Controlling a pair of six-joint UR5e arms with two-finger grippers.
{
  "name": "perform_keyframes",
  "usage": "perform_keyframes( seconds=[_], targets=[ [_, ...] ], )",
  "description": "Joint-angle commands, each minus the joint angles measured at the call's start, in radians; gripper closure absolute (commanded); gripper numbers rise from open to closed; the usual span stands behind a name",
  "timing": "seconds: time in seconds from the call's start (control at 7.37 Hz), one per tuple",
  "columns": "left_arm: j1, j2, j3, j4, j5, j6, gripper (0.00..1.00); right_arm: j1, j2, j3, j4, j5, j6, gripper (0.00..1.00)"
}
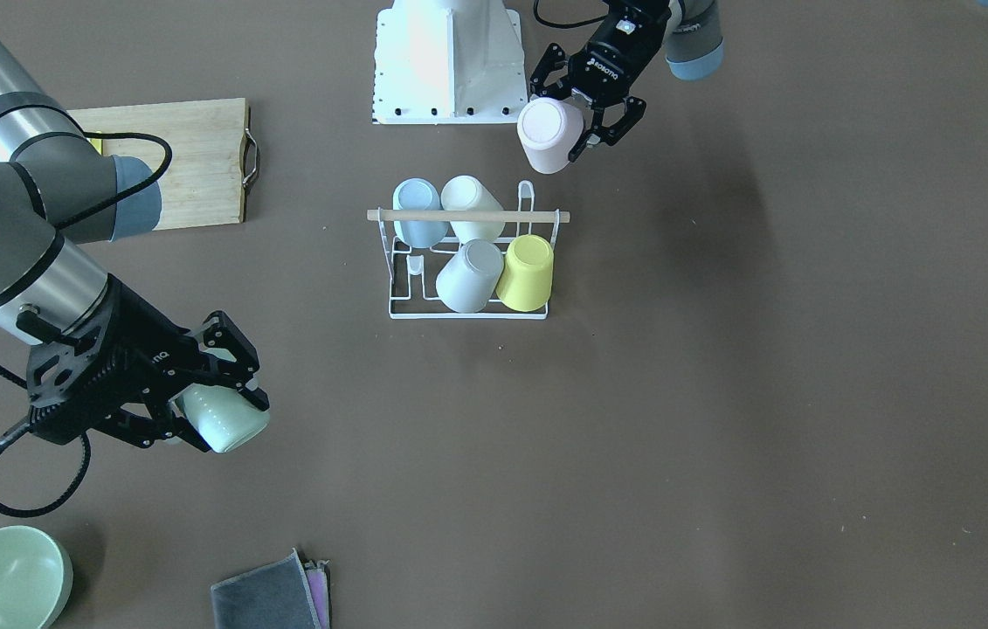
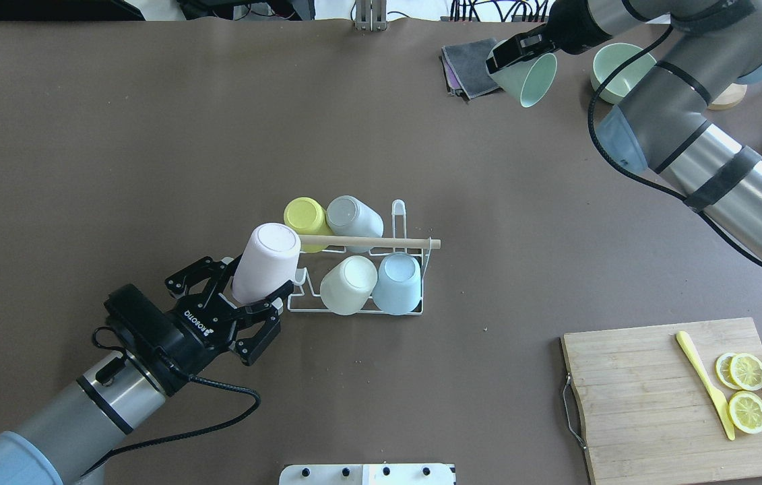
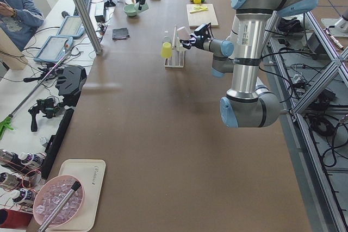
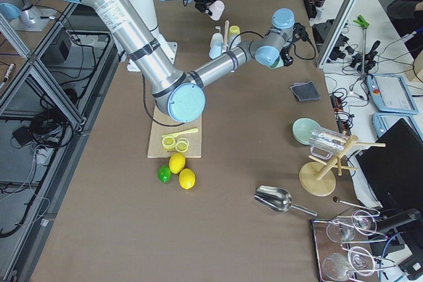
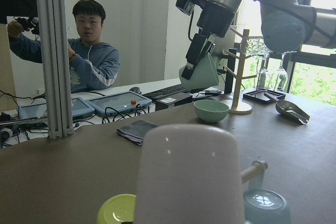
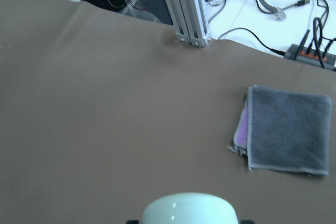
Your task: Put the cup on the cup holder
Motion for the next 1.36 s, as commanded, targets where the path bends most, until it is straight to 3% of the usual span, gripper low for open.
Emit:
perform_keyframes(
  seconds=[0.0,0.41,0.68,0.95,1.09,1.22],
  targets=[
    [-0.005,-0.011,0.031,0.001,0.006,-0.029,0.66,-0.05,-0.009,-0.003,0.306,-0.134,0.186,1.0],
    [-0.013,-0.059,0.079,0.001,0.008,-0.064,0.66,-0.195,-0.018,-0.018,0.656,-0.382,0.252,1.0],
    [-0.033,-0.091,0.133,0.002,0.008,-0.105,0.66,-0.281,-0.023,-0.059,0.863,-0.445,0.191,1.0],
    [-0.056,-0.117,0.168,0.005,0.008,-0.118,0.66,-0.421,-0.033,-0.073,0.956,-0.669,0.097,1.0],
    [-0.055,-0.126,0.178,0.005,0.006,-0.121,0.65,-0.44,-0.037,-0.093,0.985,-0.68,0.038,1.0],
    [-0.053,-0.126,0.178,0.005,0.006,-0.133,0.58,-0.452,-0.024,-0.124,1.026,-0.679,0.041,1.0]
  ],
)
